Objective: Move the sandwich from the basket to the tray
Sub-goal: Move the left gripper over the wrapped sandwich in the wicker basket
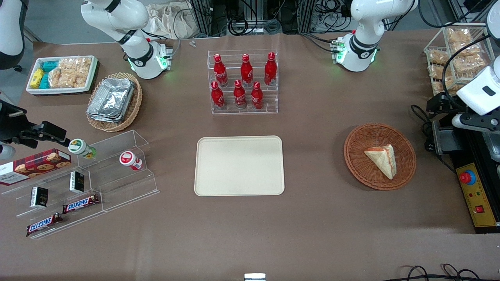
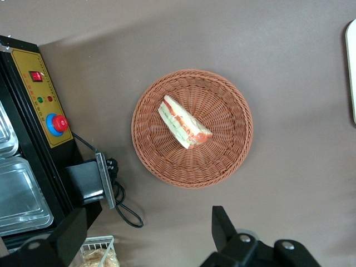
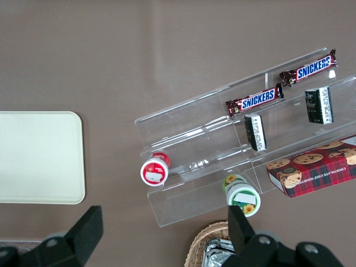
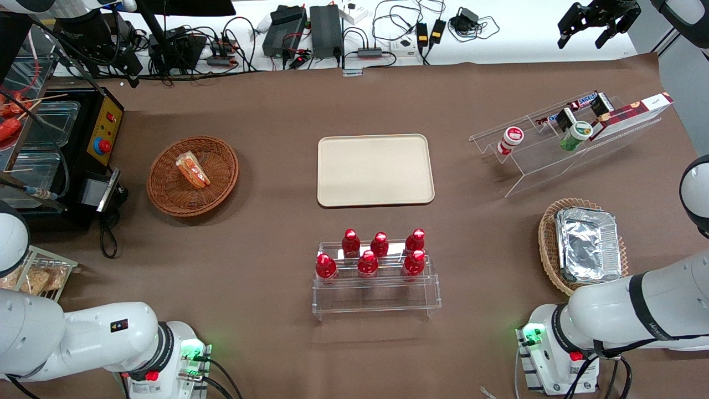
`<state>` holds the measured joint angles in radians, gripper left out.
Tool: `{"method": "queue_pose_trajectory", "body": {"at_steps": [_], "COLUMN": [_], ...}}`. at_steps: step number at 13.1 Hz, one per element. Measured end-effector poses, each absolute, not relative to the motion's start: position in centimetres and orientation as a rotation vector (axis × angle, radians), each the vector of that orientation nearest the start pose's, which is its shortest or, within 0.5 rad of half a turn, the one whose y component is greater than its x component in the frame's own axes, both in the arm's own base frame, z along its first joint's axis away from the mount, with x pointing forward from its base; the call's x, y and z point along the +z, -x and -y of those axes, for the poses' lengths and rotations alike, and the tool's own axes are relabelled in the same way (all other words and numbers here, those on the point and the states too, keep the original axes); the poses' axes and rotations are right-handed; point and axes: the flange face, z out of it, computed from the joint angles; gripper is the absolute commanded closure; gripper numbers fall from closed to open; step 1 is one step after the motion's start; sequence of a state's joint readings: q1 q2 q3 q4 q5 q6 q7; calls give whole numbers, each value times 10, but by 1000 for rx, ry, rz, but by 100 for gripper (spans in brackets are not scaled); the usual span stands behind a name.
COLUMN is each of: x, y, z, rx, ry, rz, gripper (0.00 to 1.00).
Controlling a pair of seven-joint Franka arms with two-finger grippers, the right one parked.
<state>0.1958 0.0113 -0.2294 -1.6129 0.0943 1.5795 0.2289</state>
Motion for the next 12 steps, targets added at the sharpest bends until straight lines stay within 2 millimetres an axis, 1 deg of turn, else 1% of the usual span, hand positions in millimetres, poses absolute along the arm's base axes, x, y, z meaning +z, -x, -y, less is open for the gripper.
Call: {"method": "queue_pose_trajectory", "body": {"at_steps": [4, 6, 9, 11, 12], "x": [595, 591, 568, 547, 533], "y": [-559, -563, -569, -571, -572], "z": [11, 13, 15, 14, 15], "rx": [85, 95, 167, 214, 223], "ry": [3049, 3065, 3100, 3094, 3089], "rz": [-285, -167, 69, 173, 220], "gripper": [0, 0, 0, 0, 0]}}
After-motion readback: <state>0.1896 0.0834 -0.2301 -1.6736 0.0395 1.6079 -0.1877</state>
